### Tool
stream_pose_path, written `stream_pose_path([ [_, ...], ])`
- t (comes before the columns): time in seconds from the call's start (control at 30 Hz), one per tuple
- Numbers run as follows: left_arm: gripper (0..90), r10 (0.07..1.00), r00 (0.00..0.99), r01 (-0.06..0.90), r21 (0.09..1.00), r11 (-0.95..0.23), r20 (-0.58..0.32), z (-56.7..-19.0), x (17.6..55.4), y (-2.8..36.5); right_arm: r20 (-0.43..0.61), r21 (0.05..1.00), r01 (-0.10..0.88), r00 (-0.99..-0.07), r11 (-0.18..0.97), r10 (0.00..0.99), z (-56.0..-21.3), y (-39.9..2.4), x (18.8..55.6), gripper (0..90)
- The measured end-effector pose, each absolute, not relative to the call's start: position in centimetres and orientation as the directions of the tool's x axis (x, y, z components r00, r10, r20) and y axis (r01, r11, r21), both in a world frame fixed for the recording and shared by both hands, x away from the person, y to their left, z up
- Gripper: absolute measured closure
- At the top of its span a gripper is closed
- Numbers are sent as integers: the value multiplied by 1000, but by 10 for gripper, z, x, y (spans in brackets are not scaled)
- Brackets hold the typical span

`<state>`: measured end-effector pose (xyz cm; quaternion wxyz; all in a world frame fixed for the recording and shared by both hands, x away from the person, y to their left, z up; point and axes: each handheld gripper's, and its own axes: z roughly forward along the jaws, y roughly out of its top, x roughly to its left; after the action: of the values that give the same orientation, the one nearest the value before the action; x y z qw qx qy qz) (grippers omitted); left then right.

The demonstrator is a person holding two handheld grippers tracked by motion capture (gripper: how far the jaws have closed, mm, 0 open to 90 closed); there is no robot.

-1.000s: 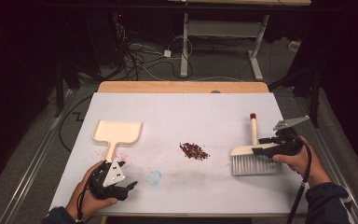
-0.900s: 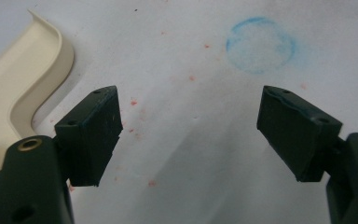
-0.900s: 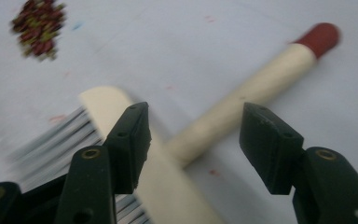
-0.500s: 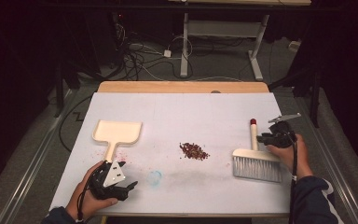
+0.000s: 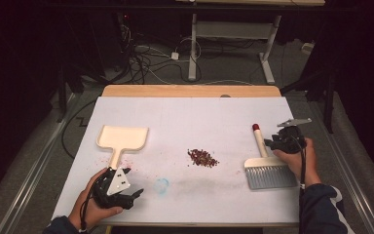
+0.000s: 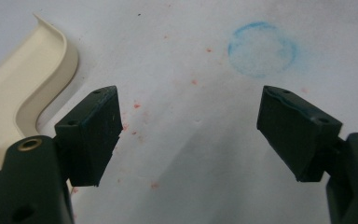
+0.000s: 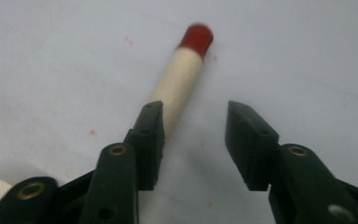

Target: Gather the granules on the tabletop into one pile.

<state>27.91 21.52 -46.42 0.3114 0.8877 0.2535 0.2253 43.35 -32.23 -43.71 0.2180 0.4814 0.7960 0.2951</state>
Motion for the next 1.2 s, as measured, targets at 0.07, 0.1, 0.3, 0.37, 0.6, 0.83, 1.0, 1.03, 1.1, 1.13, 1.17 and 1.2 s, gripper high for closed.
stream_pose_path([
  [0.07, 215, 594, 766, 307, 670, -675, 247, -463, 279, 216, -61, 710, 613, -439, 348, 897, -432, -322, 430, 539],
  [0.1, 215, 598, 762, 306, 676, -670, 248, -462, 279, 217, -65, 732, 589, -442, 344, 895, -428, -321, 427, 518],
  [0.3, 213, 626, 740, 309, 703, -641, 246, -459, 280, 221, -96, 854, 408, -488, 324, 868, -405, -306, 394, 417],
  [0.37, 211, 633, 735, 310, 709, -634, 245, -458, 280, 222, -106, 878, 354, -514, 323, 851, -400, -301, 382, 394],
  [0.6, 190, 657, 715, 314, 729, -608, 240, -455, 285, 223, -167, 917, 210, -568, 338, 806, -402, -280, 333, 327],
  [0.83, 172, 683, 691, 308, 758, -575, 238, -453, 286, 223, -220, 900, 179, -599, 397, 770, -425, -266, 290, 269],
  [1.0, 172, 678, 691, 294, 760, -579, 250, -454, 286, 222, -289, 880, 148, -588, 452, 755, -430, -261, 271, 259],
  [1.03, 172, 677, 694, 294, 761, -578, 246, -454, 286, 222, -295, 879, 140, -590, 455, 751, -430, -261, 270, 259],
  [1.1, 172, 674, 696, 292, 761, -580, 247, -454, 286, 221, -292, 882, 140, -585, 449, 757, -429, -261, 270, 259],
  [1.13, 173, 673, 697, 290, 762, -579, 247, -454, 286, 221, -292, 883, 141, -581, 448, 760, -429, -262, 271, 257],
  [1.17, 173, 672, 697, 290, 760, -581, 248, -454, 287, 221, -279, 889, 143, -586, 436, 761, -429, -262, 272, 258],
  [1.2, 173, 672, 697, 290, 759, -583, 249, -455, 287, 221, -271, 890, 149, -588, 432, 762, -429, -262, 273, 259],
])
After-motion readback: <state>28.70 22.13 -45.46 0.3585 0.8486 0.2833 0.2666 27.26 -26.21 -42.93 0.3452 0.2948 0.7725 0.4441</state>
